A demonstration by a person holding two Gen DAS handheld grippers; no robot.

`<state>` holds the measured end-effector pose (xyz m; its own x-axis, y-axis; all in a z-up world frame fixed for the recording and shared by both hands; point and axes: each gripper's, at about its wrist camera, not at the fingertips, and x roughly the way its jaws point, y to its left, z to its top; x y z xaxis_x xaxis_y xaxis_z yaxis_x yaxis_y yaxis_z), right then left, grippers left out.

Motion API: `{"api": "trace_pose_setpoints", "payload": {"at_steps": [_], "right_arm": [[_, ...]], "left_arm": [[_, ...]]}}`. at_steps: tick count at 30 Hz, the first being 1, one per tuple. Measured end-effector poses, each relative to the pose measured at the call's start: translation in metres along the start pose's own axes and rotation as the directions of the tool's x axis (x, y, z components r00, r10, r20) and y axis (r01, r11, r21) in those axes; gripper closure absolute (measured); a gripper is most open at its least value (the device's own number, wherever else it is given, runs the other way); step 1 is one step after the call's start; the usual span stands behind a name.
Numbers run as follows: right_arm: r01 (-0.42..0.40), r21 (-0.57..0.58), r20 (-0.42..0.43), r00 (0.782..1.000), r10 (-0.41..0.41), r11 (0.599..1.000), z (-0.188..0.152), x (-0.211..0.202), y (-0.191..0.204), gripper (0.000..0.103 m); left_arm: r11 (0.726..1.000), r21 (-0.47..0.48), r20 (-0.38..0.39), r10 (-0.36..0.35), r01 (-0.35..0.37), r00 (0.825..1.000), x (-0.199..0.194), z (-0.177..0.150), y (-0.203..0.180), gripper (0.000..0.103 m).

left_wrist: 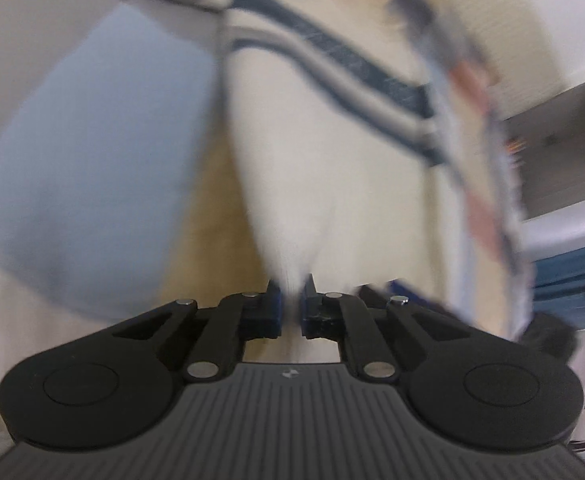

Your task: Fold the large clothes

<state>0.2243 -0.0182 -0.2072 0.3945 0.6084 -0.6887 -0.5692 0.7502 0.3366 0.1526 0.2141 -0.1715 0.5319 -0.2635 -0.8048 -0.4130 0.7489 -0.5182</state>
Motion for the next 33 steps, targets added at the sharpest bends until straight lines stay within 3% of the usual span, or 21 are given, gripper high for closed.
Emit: {"api": "trace_pose_setpoints", "payload": {"at_steps": [2,6,10,13,19,21,23,25,29,33], "right_arm": [[-0.005,-0.035,-0.021,1.000,0.004,0.999,-0.002,0.003,0.007,0.013],[0.011,-0.097,-0.051,0.999,-0.016,0.995,-0.005,0.009,0.016,0.013],[0.035,-0.091,-0.051,0.998,-0.040,0.995,-0.005,0.007,0.013,0.013],[0.041,-0.063,-0.047,0.998,-0.044,0.997,-0.004,0.006,0.007,0.013],[0.039,-0.058,-0.036,0.998,-0.041,0.998,-0.004,0.004,0.008,0.013],[0.043,-0.065,-0.028,0.999,-0.045,0.997,-0.004,0.002,0.009,0.013],[0.051,-0.069,-0.016,0.999,-0.052,0.996,-0.004,-0.001,0.009,0.013],[0.062,-0.069,0.000,0.998,-0.062,0.996,-0.003,-0.004,0.008,0.013],[0.085,-0.083,0.041,0.996,-0.082,0.993,0.000,-0.010,0.009,0.013],[0.129,-0.102,0.093,0.988,-0.119,0.986,0.004,-0.017,0.010,0.013]], "left_arm": [[0.993,0.041,-0.033,0.108,-0.107,0.994,0.004,0.002,0.002,0.094],[0.965,0.076,-0.091,0.256,-0.249,0.962,0.028,0.006,0.002,0.093],[0.939,0.124,-0.114,0.334,-0.321,0.936,0.048,0.004,-0.009,0.092],[0.932,0.143,-0.111,0.348,-0.332,0.931,0.054,0.005,-0.011,0.092],[0.940,0.138,-0.091,0.327,-0.313,0.941,0.045,0.000,-0.010,0.091],[0.941,0.133,-0.084,0.323,-0.310,0.943,0.040,0.001,-0.011,0.084],[0.939,0.132,-0.073,0.330,-0.318,0.941,0.036,-0.002,-0.013,0.069],[0.945,0.142,-0.045,0.303,-0.294,0.952,0.027,-0.003,-0.015,0.058],[0.919,0.182,0.037,0.349,-0.350,0.936,0.008,-0.004,-0.026,0.044],[0.914,0.205,0.113,0.334,-0.351,0.936,-0.011,-0.005,-0.041,0.042]]}}
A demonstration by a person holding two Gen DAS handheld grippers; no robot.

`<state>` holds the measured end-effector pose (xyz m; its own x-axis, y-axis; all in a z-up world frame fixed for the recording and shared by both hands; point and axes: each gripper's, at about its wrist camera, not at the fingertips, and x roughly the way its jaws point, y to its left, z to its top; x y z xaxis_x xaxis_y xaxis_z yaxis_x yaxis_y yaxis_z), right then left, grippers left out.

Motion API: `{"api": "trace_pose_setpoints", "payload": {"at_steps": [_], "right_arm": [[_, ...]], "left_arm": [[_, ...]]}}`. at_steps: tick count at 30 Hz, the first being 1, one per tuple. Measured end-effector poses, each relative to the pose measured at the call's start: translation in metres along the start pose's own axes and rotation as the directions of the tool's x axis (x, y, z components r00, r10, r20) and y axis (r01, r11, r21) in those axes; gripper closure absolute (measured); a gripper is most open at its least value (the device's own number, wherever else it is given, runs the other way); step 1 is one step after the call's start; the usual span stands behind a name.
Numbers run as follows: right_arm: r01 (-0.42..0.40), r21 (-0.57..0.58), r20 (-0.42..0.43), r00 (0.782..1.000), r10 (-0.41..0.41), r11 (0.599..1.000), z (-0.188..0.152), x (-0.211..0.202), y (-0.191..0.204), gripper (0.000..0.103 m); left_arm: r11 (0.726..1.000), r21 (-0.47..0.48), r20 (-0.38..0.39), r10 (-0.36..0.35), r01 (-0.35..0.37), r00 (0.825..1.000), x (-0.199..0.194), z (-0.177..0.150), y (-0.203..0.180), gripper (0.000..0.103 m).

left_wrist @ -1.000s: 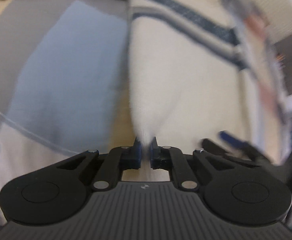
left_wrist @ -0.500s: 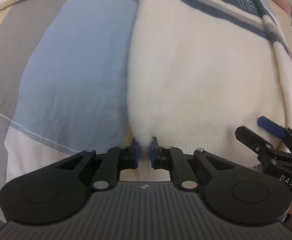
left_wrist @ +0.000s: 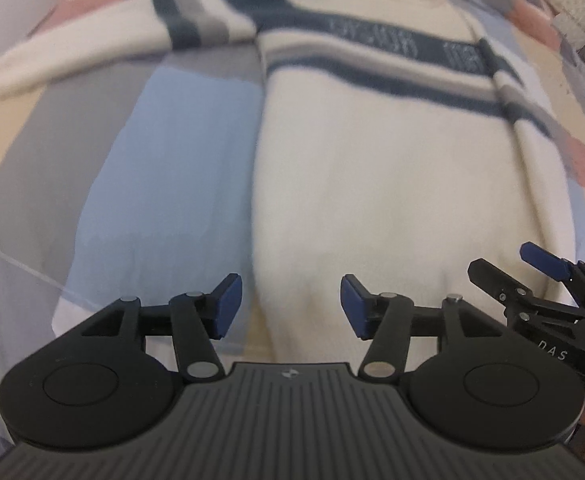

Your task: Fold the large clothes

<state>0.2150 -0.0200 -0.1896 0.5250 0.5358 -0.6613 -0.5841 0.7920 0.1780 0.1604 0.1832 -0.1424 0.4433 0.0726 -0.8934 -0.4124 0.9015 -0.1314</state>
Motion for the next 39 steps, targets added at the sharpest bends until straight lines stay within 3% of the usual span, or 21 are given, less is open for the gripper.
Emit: {"api": "trace_pose_setpoints", "payload": {"at_steps": [6,10,15,20,23,27,33,39], "right_arm": [[0.117,0.031,0.108,0.987,-0.119,0.993,0.009,-0.017,-0.018,0.013],[0.173,0.084,0.113,0.977,-0.182,0.981,0.012,-0.017,-0.036,0.013],[0.277,0.084,0.129,0.950,-0.286,0.957,0.014,-0.014,-0.046,0.013],[0.341,0.115,0.115,0.928,-0.354,0.933,0.014,-0.010,-0.061,0.013],[0.342,0.127,0.091,0.931,-0.354,0.931,0.010,-0.005,-0.067,0.013],[0.366,0.133,0.062,0.924,-0.376,0.921,0.006,0.003,-0.071,0.013],[0.379,0.150,0.048,0.920,-0.390,0.913,0.004,0.006,-0.075,0.013],[0.412,0.150,0.028,0.907,-0.420,0.899,0.001,0.012,-0.077,0.019]], "left_arm": [[0.998,0.062,0.097,-0.011,0.005,0.995,-0.012,0.008,-0.035,0.042],[0.993,0.115,0.142,-0.041,0.024,0.989,-0.006,0.014,-0.071,0.042],[0.980,0.194,0.181,-0.086,0.050,0.980,-0.003,0.029,-0.112,0.042],[0.969,0.248,0.255,-0.075,0.009,0.964,0.010,0.045,-0.137,0.042],[0.965,0.263,0.289,-0.090,0.011,0.953,0.021,0.044,-0.144,0.042],[0.957,0.284,0.271,-0.145,0.065,0.952,0.039,0.040,-0.147,0.042],[0.966,0.242,0.302,-0.161,0.088,0.940,0.055,0.025,-0.138,0.042],[0.971,0.206,0.278,-0.177,0.121,0.944,0.073,0.011,-0.125,0.042]]}}
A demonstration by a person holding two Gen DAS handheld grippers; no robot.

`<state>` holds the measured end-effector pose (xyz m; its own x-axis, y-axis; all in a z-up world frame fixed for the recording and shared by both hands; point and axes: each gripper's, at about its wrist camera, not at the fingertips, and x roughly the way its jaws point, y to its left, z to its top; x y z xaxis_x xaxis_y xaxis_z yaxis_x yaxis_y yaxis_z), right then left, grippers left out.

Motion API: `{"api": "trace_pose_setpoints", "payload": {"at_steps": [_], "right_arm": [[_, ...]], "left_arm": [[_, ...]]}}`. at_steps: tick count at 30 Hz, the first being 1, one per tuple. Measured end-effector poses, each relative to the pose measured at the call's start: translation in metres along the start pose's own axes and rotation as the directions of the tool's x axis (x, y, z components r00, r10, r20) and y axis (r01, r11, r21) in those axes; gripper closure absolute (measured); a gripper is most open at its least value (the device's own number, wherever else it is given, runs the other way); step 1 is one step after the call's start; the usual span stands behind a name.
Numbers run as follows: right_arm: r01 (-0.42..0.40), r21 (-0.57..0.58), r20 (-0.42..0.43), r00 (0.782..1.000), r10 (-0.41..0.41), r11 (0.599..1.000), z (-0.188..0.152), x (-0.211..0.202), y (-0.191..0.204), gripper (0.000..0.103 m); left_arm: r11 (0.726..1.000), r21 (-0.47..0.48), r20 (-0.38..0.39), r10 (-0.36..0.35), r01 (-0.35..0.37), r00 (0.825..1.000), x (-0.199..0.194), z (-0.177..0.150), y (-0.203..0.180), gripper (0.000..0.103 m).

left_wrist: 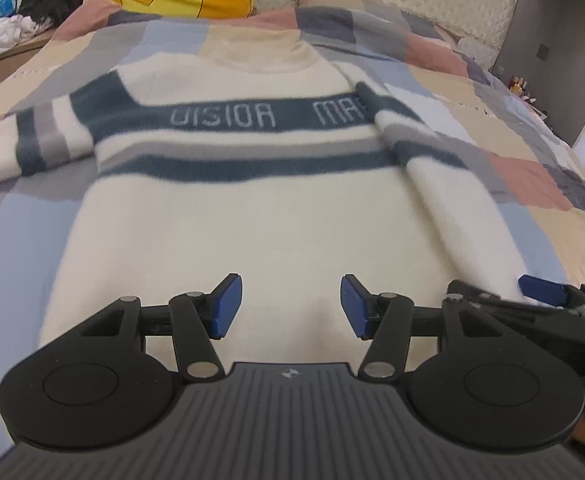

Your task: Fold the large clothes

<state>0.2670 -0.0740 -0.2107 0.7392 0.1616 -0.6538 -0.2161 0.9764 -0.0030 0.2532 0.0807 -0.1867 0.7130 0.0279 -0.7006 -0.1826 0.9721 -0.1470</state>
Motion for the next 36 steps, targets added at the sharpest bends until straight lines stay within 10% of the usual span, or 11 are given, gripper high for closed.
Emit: {"api": "trace_pose_setpoints", "payload": {"at_steps": [23,36], "right_arm": [[0.089,0.127,0.054,0.994,-0.097,0.988,0.003,-0.017,-0.014,0.049],[0.108,0.177,-0.117,0.989,-0.088,0.978,-0.012,-0.003,-0.018,0.061]], "left_arm": [[0.983,-0.143,0.014,-0.114,0.115,0.993,0.004,0.000,0.034,0.042],[0.983,-0.159,0.029,-0.091,0.094,0.995,0.000,0.000,0.040,0.042]]}}
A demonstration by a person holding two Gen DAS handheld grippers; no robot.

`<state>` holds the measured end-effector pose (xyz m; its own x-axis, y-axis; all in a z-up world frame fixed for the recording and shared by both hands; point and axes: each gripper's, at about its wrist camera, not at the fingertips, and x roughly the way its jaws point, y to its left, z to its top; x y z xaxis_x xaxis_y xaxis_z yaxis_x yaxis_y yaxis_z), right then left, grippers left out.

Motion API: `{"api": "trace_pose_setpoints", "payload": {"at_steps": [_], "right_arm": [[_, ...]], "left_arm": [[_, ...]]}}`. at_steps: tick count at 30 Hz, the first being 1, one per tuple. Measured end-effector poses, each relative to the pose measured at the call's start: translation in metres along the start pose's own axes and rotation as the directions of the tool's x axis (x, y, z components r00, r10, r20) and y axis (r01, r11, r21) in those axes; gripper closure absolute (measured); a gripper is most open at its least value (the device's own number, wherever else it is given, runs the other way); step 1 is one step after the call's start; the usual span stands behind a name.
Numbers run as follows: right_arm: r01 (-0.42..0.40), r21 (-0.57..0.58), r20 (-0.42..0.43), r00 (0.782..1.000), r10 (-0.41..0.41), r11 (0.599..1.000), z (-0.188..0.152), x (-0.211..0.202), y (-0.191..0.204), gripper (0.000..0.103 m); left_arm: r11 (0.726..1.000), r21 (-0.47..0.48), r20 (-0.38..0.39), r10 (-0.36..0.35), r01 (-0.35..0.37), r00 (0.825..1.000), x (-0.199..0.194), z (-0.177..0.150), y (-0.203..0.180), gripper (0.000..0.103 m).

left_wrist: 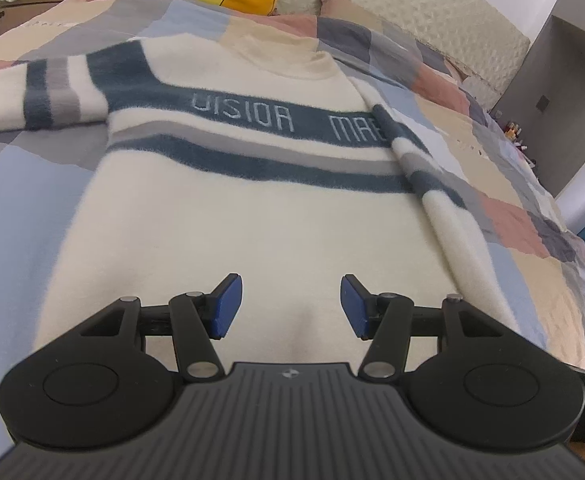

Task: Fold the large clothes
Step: 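Move the right tool to the other sleeve cuff and grasp it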

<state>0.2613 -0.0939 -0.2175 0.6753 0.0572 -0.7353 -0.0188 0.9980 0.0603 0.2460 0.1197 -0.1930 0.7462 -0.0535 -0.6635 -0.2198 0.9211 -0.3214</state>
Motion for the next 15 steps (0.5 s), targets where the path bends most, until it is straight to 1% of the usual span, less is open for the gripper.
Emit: {"api": "trace_pose_setpoints", "payload": {"at_steps": [2,3,4,6,8,10,13,15], "right_arm": [[0.004,-0.005,-0.003,1.000,-0.004,1.000,0.002,-0.004,-0.001,0.067],[0.003,0.003,-0.007,1.000,-0.003,1.000,0.005,-0.006,-0.004,0.072],[-0.002,0.023,-0.010,1.000,0.003,1.000,0.009,-0.008,-0.008,0.077],[-0.007,0.058,-0.007,1.000,0.007,0.998,0.018,-0.011,-0.017,0.082],[-0.025,0.089,-0.010,1.000,0.026,0.996,0.032,-0.013,-0.030,0.084],[-0.026,0.106,0.003,1.000,0.026,0.994,0.047,-0.017,-0.041,0.085],[-0.011,0.112,0.057,0.998,0.005,0.994,0.084,-0.025,-0.062,0.086],[0.014,0.107,0.092,0.995,-0.023,0.994,0.109,-0.025,-0.077,0.086]], "left_arm": [[1.000,0.003,0.000,0.002,-0.002,1.000,-0.001,-0.001,-0.001,0.042],[1.000,0.006,0.002,0.003,-0.003,1.000,-0.001,-0.001,-0.001,0.042],[1.000,0.007,0.003,0.003,-0.003,1.000,-0.001,-0.002,-0.001,0.042],[1.000,0.010,0.005,0.003,-0.003,1.000,-0.001,-0.003,-0.002,0.042],[1.000,0.014,0.003,0.002,-0.002,1.000,-0.001,-0.004,-0.003,0.042],[1.000,0.015,0.003,0.002,-0.002,1.000,0.000,-0.004,-0.003,0.042],[1.000,0.017,-0.005,0.008,-0.007,1.000,0.003,-0.005,-0.002,0.042],[1.000,0.009,-0.012,0.014,-0.014,1.000,0.006,-0.005,0.000,0.042]]}}
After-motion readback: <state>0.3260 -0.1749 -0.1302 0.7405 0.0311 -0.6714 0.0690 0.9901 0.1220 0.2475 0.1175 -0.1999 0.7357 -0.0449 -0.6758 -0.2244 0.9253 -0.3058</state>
